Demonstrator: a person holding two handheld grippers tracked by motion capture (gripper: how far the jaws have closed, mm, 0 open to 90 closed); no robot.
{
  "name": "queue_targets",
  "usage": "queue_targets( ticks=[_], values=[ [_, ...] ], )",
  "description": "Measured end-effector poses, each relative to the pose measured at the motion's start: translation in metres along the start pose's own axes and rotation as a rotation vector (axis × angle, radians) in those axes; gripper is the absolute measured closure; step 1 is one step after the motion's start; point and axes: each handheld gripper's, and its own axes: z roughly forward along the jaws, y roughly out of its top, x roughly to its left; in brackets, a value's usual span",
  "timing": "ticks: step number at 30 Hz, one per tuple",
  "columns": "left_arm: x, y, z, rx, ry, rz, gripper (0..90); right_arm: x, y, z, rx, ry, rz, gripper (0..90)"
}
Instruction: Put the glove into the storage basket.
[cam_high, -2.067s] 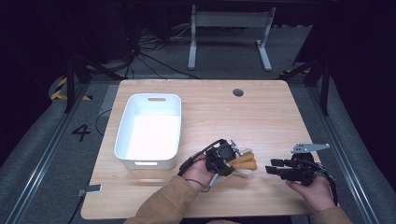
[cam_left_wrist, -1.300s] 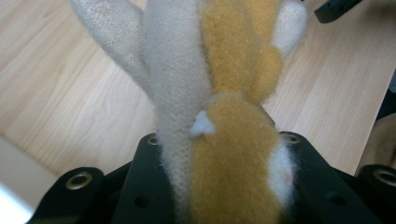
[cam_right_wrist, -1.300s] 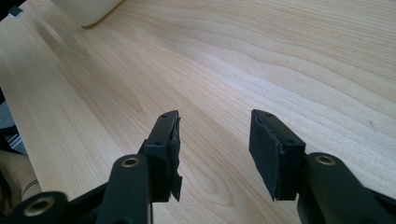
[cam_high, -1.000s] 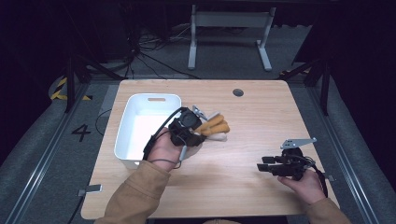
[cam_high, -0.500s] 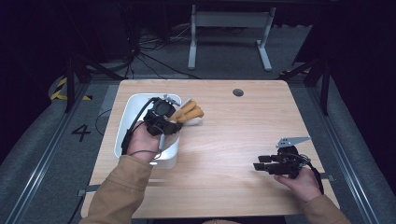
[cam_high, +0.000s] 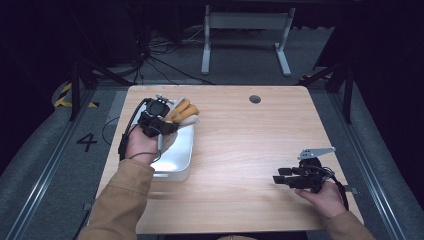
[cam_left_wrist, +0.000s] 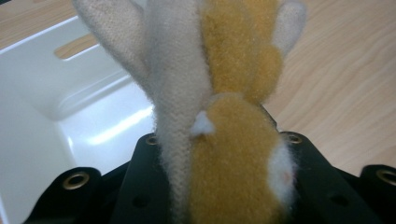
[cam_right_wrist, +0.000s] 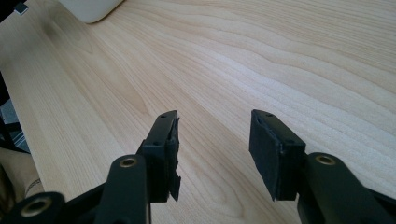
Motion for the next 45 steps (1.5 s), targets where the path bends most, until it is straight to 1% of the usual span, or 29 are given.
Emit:
queue_targets(
  ticks=[1,2,3,5,6,8,9,11,12,13,14,16,18,19,20,21,25,26,27,28,29,30,31,33,39,45],
  values=[
    [0.003,-0.001,0.002,0.005,0.009,-0.007,70.0,0.000,0.000,0.000,0.001,-0.001,0.001,53.2],
    [0.010,-0.002,0.006,0.011,0.020,-0.030,70.0,0.000,-0.001,0.000,0.001,-0.004,0.005,53.2],
    [0.010,-0.002,0.006,0.011,0.020,-0.030,70.0,0.000,-0.002,-0.001,0.001,-0.002,0.004,53.2],
    [0.018,-0.005,0.013,0.024,0.027,-0.069,70.0,-0.001,-0.002,-0.001,-0.001,-0.002,0.007,53.2],
    [0.018,-0.005,0.013,0.024,0.027,-0.069,70.0,-0.001,-0.002,-0.001,-0.001,-0.002,0.007,53.2],
    [0.022,-0.007,0.018,0.032,0.037,-0.096,70.0,-0.002,-0.003,-0.001,0.001,0.000,0.012,53.1],
    [0.022,-0.007,0.018,0.032,0.037,-0.096,70.1,-0.002,-0.003,-0.001,0.001,0.000,0.012,53.1],
    [0.025,-0.007,0.023,0.032,0.044,-0.123,70.0,-0.002,-0.003,-0.001,0.003,0.003,0.010,53.0],
    [0.026,-0.007,0.024,0.039,0.045,-0.124,69.9,-0.001,-0.003,0.000,0.005,0.002,0.013,53.0],
    [0.028,-0.007,0.029,0.050,0.050,-0.140,69.8,-0.001,-0.003,0.000,0.006,0.003,0.011,53.0],
    [0.028,-0.007,0.029,0.050,0.050,-0.140,69.7,-0.001,-0.003,0.000,0.006,0.003,0.011,53.0],
    [0.030,-0.008,0.034,0.070,0.049,-0.154,69.8,-0.001,-0.003,-0.001,0.003,0.005,0.011,53.0],
    [0.031,-0.009,0.039,0.079,0.050,-0.174,69.8,-0.001,-0.003,-0.001,0.002,0.006,0.010,53.1],
    [0.032,-0.010,0.044,0.084,0.070,-0.188,69.8,-0.001,-0.004,-0.001,0.003,0.006,0.009,53.0],
    [0.033,-0.011,0.045,0.082,0.071,-0.201,69.8,-0.002,-0.004,-0.001,0.003,0.006,0.010,53.1],
    [0.033,-0.011,0.045,0.082,0.071,-0.201,69.8,-0.002,-0.004,-0.001,0.003,0.007,0.010,53.0],
    [0.038,-0.014,0.051,0.067,0.076,-0.258,69.7,-0.001,-0.004,-0.001,0.003,0.007,0.009,53.1],
    [0.039,-0.015,0.052,0.069,0.084,-0.265,69.7,-0.001,-0.004,-0.001,0.003,0.007,0.009,53.1],
    [0.039,-0.015,0.055,0.068,0.104,-0.269,69.7,-0.001,-0.004,-0.001,0.003,0.008,0.010,53.1],
    [0.038,-0.015,0.056,0.067,0.114,-0.298,69.6,-0.001,-0.004,-0.001,0.003,0.008,0.012,53.1],
    [0.038,-0.015,0.057,0.073,0.118,-0.311,69.6,-0.001,-0.004,-0.001,0.004,0.007,0.013,53.1],
    [0.038,-0.015,0.057,0.073,0.118,-0.311,69.5,-0.002,-0.004,-0.001,0.005,0.008,0.011,53.1],
    [0.038,-0.015,0.059,0.068,0.125,-0.326,69.5,-0.002,-0.004,-0.001,0.005,0.008,0.012,53.0],
    [0.038,-0.016,0.063,0.078,0.134,-0.334,69.5,-0.001,-0.004,-0.001,0.006,0.009,0.013,53.1],
    [0.040,-0.020,0.071,0.101,0.126,-0.367,69.2,-0.001,-0.004,-0.001,0.004,0.010,0.011,52.9],
    [0.044,-0.023,0.077,0.109,0.122,-0.383,69.0,-0.001,-0.004,-0.001,0.005,0.014,0.010,52.7]
  ],
)
